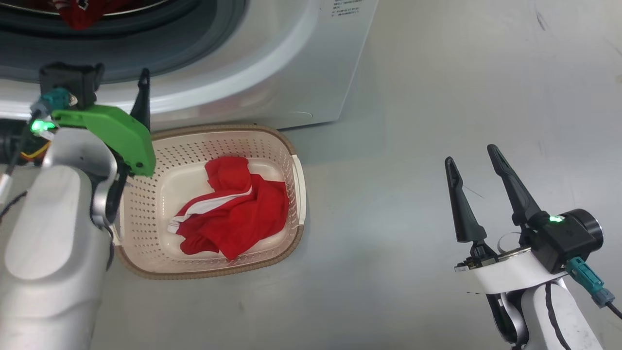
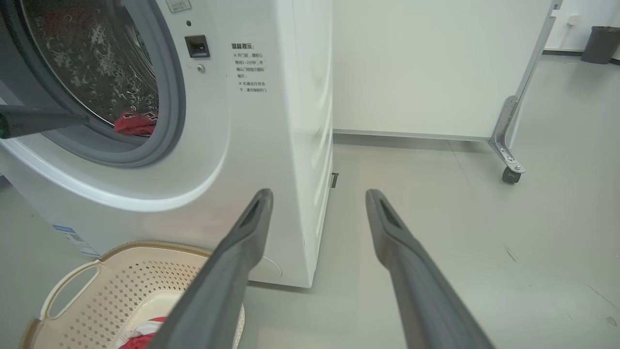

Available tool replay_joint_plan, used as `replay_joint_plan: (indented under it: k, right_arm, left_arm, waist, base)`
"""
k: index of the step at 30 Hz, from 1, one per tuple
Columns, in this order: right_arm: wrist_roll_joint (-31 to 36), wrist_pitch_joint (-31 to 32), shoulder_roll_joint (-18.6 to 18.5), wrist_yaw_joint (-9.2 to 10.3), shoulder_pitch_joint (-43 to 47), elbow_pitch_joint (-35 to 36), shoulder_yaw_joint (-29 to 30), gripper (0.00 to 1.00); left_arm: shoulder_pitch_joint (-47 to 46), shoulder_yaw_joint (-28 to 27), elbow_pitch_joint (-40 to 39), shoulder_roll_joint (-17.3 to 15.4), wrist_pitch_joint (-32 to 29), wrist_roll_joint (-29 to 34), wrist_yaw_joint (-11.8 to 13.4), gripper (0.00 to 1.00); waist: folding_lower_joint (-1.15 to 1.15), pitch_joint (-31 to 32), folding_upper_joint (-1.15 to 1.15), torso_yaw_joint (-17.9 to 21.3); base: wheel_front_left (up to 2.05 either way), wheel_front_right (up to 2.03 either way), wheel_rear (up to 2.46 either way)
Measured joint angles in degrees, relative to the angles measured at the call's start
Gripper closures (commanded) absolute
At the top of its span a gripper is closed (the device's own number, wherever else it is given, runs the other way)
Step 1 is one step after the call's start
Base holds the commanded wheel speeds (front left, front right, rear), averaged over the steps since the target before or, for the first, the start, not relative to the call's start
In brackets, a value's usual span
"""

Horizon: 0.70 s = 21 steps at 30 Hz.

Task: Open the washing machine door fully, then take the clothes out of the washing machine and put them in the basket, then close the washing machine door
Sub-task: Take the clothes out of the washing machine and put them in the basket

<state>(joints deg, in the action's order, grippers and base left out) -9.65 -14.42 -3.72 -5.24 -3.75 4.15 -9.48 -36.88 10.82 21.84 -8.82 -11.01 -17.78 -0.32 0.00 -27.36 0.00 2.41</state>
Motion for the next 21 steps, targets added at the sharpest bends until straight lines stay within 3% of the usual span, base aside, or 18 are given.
replay_joint_plan:
  k: [12,21]
  right_arm:
    - [-0.9,0.0,0.2,-0.25,-6.4,0.7,-1.3,0.00]
    - [-2.3,-0.1,0.5,-0.69,-10.0,-0.4,-2.3,0.00]
  left_arm:
    - [-15.4,-3.0,1.5,-5.2,-11.3,0.3,-0.6,0.00]
    - [-24.9,-5.2,4.2,-12.2,-18.8,0.6,-1.5,0.00]
  waist:
    - [0.00,-9.0,0.00,3.3]
    - [0.01,-15.1,0.00,7.1]
  base:
    - [0.00,0.00,0.00]
    - [0.00,0.00,0.00]
